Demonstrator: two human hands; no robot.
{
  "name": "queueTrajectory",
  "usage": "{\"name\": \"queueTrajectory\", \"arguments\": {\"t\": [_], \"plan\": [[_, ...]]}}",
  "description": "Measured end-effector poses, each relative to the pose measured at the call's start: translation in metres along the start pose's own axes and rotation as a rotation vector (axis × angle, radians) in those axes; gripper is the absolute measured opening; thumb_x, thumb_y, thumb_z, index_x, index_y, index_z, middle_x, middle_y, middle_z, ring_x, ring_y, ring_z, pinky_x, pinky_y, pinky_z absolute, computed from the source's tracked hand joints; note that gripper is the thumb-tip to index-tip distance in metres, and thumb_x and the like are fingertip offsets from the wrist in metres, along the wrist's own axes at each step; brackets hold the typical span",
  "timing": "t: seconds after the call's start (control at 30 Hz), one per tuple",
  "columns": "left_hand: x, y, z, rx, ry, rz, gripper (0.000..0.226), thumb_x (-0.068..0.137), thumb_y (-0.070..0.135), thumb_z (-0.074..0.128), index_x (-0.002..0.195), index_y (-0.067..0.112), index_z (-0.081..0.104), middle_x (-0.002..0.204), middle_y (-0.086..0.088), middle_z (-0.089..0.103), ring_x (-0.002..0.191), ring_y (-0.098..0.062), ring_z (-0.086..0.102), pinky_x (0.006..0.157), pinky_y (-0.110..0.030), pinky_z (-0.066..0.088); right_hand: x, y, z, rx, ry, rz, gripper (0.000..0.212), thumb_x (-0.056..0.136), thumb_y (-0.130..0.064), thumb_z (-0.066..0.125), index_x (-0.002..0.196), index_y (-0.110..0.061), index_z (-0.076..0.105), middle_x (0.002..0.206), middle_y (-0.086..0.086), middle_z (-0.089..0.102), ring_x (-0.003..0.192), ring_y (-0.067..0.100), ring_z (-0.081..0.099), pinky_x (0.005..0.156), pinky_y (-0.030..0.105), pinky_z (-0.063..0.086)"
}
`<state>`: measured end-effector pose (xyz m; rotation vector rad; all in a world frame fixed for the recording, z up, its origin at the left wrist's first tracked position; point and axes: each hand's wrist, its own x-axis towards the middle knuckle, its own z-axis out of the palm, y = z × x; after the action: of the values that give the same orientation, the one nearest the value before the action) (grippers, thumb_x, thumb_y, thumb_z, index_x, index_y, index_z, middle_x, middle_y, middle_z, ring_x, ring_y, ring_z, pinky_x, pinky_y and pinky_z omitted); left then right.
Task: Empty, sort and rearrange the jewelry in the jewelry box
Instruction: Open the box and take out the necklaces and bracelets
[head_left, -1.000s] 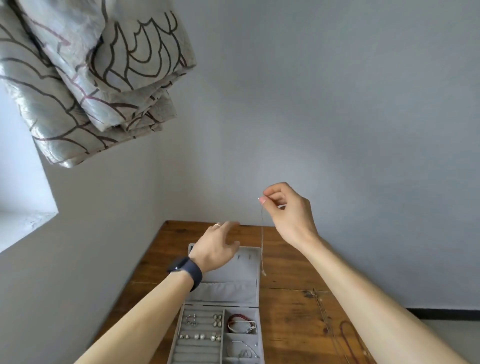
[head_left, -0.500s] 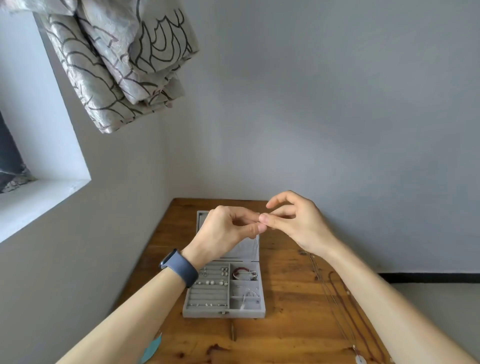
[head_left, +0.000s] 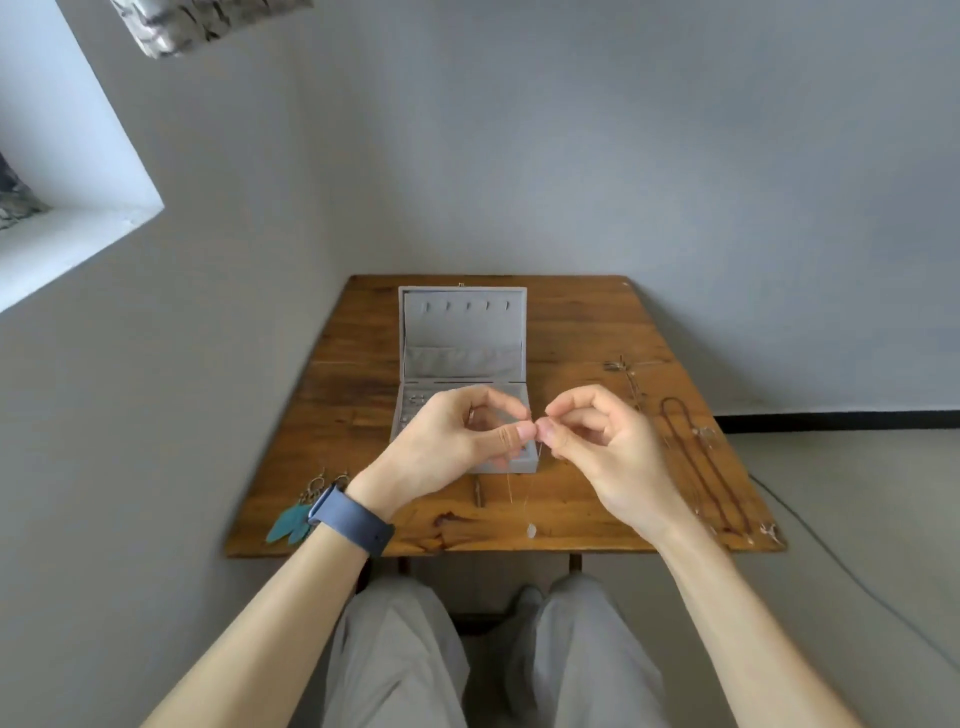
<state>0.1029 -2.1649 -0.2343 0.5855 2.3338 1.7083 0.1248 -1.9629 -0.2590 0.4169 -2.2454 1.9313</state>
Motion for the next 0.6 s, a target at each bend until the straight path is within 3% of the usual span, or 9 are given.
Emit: {"name": "queueTrajectory", "arguments": {"t": [0.07,0.2,0.3,0.43,0.6], "plan": [[-0.005,-0.004,0.002,0.015,-0.062,-0.029,0.024,0.089,0.041,0.073,0.104,0.022,0.075,0.075,-0.003,0.073,0.072,-0.018,0.071,0.077,-0.029,0.060,-0.007,0.002,-0.002,-0.053,-0.003,-0.031,0.015,0.087,-0.027,0.078,0.096,-0.028,0.066,0.089,-0.002,0.076,0.085,0.014,0.073,0.074,0.025,0.058],[-0.011,-0.003,0.004,0.086,-0.117,-0.032,0.024,0.086,0.052,0.073,0.094,0.030,0.079,0.073,-0.004,0.074,0.073,-0.019,0.071,0.078,-0.023,0.056,-0.016,-0.004,-0.010,-0.174,-0.036,-0.056,0.023,0.083,-0.041,0.080,0.096,-0.035,0.063,0.087,-0.011,0.076,0.087,0.008,0.072,0.075,0.014,0.050],[-0.009,0.000,0.006,0.167,-0.144,-0.012,0.022,0.086,0.052,0.073,0.088,0.031,0.079,0.068,0.000,0.073,0.071,-0.022,0.066,0.074,-0.025,0.051,-0.022,-0.007,-0.016,-0.293,-0.077,-0.061,0.021,0.084,-0.043,0.077,0.097,-0.038,0.062,0.086,-0.017,0.075,0.087,0.006,0.071,0.076,0.017,0.048],[-0.007,0.011,0.006,0.274,-0.273,-0.075,0.024,0.085,0.049,0.073,0.088,0.026,0.079,0.064,0.002,0.071,0.056,-0.002,0.055,0.057,-0.010,0.039,-0.030,-0.012,-0.018,-0.533,-0.125,-0.157,0.019,0.087,-0.034,0.075,0.098,-0.038,0.060,0.086,-0.021,0.071,0.087,0.001,0.066,0.073,0.016,0.051],[-0.007,0.018,0.000,0.228,-0.377,-0.102,0.020,0.085,0.045,0.075,0.090,0.027,0.080,0.067,-0.002,0.070,0.066,-0.006,0.062,0.072,-0.014,0.046,-0.042,-0.016,-0.017,-0.539,-0.191,-0.210,0.021,0.092,-0.031,0.071,0.108,-0.038,0.061,0.094,-0.022,0.067,0.093,0.000,0.065,0.076,0.014,0.053]]}}
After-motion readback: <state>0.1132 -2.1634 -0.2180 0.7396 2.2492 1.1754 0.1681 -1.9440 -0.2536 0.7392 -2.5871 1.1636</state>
